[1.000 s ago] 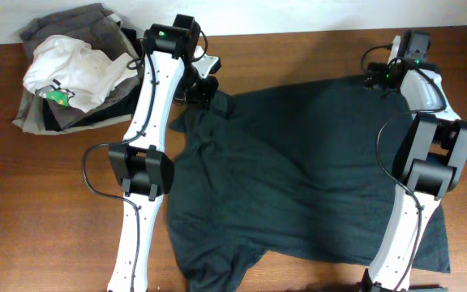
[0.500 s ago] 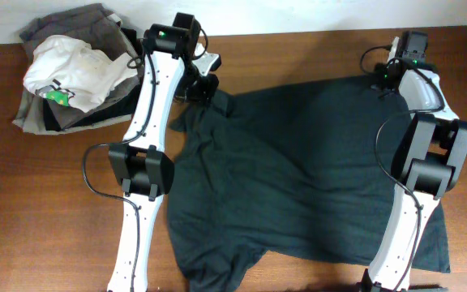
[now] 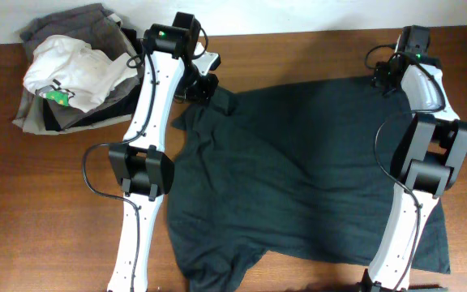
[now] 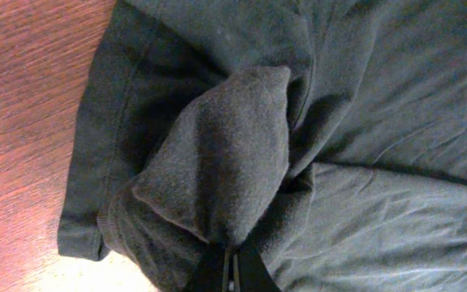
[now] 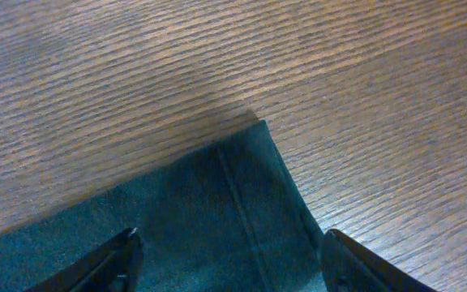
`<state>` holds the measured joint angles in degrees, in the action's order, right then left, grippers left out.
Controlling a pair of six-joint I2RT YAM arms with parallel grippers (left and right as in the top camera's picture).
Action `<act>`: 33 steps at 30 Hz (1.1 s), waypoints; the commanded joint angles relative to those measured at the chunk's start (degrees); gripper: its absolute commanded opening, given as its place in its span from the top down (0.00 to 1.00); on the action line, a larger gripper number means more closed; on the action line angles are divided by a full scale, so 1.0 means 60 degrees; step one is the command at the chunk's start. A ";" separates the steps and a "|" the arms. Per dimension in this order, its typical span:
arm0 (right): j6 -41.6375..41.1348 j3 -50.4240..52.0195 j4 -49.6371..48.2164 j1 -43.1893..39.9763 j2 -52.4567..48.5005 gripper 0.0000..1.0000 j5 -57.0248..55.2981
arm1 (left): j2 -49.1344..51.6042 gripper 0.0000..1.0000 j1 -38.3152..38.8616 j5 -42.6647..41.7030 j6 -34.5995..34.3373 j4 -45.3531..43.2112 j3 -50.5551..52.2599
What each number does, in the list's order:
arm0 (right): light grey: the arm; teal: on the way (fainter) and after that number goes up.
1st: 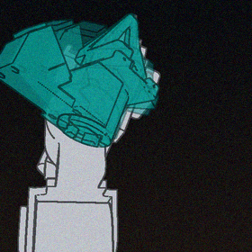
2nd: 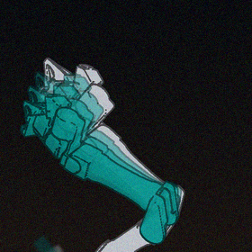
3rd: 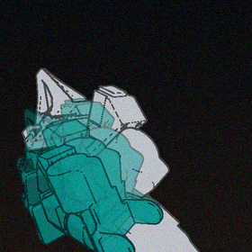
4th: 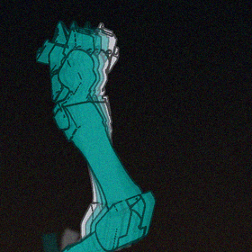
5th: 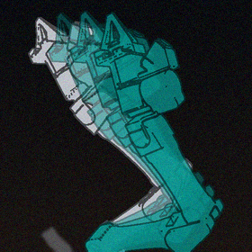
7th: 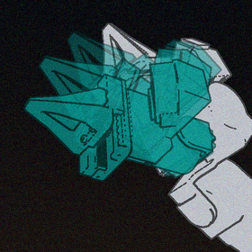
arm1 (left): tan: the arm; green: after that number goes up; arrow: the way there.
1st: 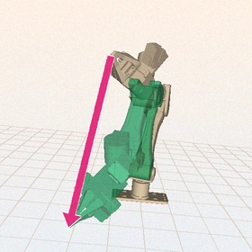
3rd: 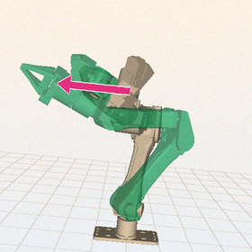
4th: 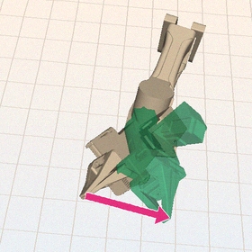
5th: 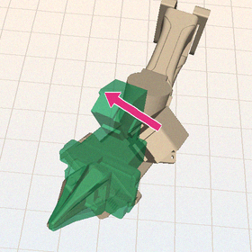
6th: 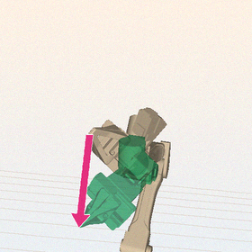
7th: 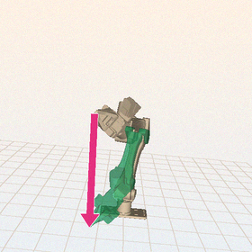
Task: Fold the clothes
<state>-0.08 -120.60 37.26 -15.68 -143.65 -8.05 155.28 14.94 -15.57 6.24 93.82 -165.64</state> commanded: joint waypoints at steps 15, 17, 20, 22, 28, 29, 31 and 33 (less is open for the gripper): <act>-0.0062 -0.0197 -0.0328 -0.0025 -0.0659 0.81 0.0557 | 0.0066 0.99 0.0004 0.0098 0.0127 -0.0022 -0.0069; -0.0062 -0.0197 -0.0259 -0.0025 -0.0718 0.91 0.0554 | 0.0066 0.99 0.0004 0.0098 0.0127 -0.0022 -0.0069; -0.0066 -0.0208 -0.0160 -0.0025 -0.0725 0.96 0.0550 | 0.0066 0.99 0.0004 0.0098 0.0127 -0.0066 -0.0069; -0.0066 -0.0208 -0.0135 -0.0033 -0.0688 0.96 0.0503 | 0.0066 0.99 -0.0007 0.0102 0.0127 -0.0066 -0.0069; -0.0058 -0.0317 -0.0255 -0.0036 -0.0510 0.47 -0.0280 | 0.0066 0.99 -0.0015 0.0102 0.0127 -0.0062 -0.0069; -0.0062 -0.0441 -0.0255 -0.0033 -0.0495 0.45 -0.0280 | 0.0066 0.99 -0.0015 0.0102 0.0127 -0.0087 -0.0069; -0.0062 -0.0739 -0.0237 -0.0033 -0.0492 0.38 -0.0277 | 0.0066 0.99 -0.0015 0.0102 0.0127 -0.0124 -0.0069; -0.0058 -0.0852 -0.0255 -0.0036 -0.0492 0.33 -0.0273 | 0.0066 0.99 -0.0015 0.0102 0.0127 -0.0124 -0.0069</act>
<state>-0.12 -123.09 35.83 -16.03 -145.84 -8.34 155.28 14.94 -15.55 6.24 93.36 -165.64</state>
